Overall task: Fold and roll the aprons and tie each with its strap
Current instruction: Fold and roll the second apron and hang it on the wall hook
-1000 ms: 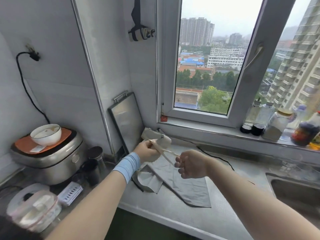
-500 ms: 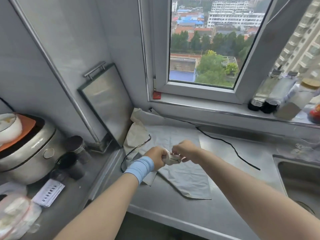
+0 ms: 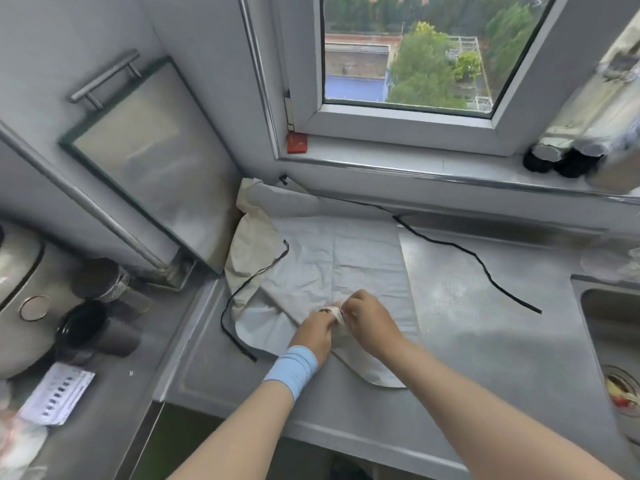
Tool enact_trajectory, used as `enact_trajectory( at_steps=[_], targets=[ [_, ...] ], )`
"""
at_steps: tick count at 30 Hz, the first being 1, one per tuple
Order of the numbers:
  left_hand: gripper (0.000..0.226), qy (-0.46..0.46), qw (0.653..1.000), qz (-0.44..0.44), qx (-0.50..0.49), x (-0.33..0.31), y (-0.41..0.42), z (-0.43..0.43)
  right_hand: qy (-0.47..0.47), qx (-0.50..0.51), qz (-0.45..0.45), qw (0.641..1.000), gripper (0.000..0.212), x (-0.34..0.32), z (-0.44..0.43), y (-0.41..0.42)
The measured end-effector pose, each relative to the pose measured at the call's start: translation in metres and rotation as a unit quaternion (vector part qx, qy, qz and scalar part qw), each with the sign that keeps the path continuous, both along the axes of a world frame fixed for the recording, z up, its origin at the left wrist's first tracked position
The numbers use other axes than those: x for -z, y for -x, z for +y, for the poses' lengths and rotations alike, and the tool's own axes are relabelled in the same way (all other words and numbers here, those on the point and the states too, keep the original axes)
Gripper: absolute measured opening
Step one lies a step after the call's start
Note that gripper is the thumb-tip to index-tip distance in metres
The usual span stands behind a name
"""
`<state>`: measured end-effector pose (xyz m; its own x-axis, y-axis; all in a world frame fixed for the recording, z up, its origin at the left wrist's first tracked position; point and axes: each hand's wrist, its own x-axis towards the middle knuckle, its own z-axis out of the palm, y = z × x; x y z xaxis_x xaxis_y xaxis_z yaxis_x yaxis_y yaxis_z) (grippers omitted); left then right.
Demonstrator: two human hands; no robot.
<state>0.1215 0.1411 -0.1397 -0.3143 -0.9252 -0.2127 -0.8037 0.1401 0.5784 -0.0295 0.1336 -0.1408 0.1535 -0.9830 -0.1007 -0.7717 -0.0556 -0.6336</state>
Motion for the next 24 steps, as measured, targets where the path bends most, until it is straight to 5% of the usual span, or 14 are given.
enact_trajectory(
  at_steps=[15,24],
  targets=[
    [0.035,0.193,0.980,0.035,-0.015,0.023,0.002,0.010,-0.001,0.041,-0.005,0.999,0.013,0.014,0.014,-0.003],
    [0.023,0.105,0.994,-0.010,0.000,0.015,-0.008,-0.009,-0.093,0.066,-0.071,0.991,0.015,0.009,0.008,-0.007]
  ],
)
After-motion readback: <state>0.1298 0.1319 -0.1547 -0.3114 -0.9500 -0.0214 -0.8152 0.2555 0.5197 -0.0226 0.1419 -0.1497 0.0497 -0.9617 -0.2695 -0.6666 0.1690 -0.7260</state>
